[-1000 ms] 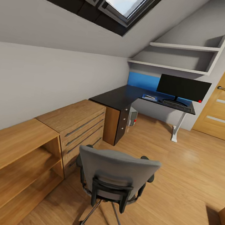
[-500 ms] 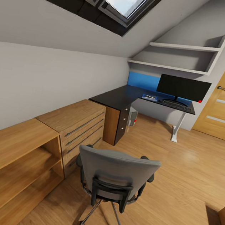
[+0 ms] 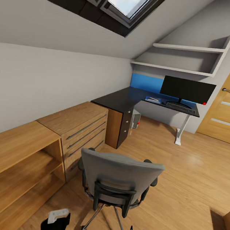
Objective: In the bedroom, organize the workspace by keeping the computer under the desk, ensuring the monitor is on the desk, placing the keyboard on the desk next to the monitor, placing the mouse on the desk next to the keyboard, moving the folder from the swivel chair onto the desk next to the mouse, stacking the notebook on top of the folder with the pen on top of the notebook, and positioning the swivel chair next to the desk.
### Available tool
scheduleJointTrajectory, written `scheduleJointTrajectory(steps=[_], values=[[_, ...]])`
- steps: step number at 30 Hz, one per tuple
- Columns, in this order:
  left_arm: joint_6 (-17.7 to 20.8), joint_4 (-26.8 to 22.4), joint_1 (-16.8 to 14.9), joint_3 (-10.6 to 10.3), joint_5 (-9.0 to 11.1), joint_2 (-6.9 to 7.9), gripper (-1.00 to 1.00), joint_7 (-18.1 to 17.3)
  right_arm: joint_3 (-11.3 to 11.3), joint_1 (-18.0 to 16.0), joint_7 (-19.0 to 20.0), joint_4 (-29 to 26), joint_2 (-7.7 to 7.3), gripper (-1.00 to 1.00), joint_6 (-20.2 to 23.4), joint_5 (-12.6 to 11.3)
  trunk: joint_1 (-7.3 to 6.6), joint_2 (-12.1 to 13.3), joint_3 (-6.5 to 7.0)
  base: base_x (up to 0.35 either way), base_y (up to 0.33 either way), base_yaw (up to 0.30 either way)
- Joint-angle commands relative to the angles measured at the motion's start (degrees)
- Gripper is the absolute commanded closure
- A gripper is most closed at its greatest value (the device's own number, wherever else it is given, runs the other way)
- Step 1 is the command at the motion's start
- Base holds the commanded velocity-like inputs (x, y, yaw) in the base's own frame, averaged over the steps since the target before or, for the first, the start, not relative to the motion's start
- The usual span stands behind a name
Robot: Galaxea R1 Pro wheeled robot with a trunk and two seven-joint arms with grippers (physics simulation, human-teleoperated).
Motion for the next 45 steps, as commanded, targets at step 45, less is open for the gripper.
scheduleJointTrajectory(steps=[45], values=[[10.6, -8.9, -1.8, -10.2, -0.1, -0.71, -1.00, 2.6, 15.5, -0.1, 2.7, -1.7, 0.04, -1.00, -14.6, 2.1, 9.66, -17.7, -7.95, 0.000, 0.000, 0.000]])
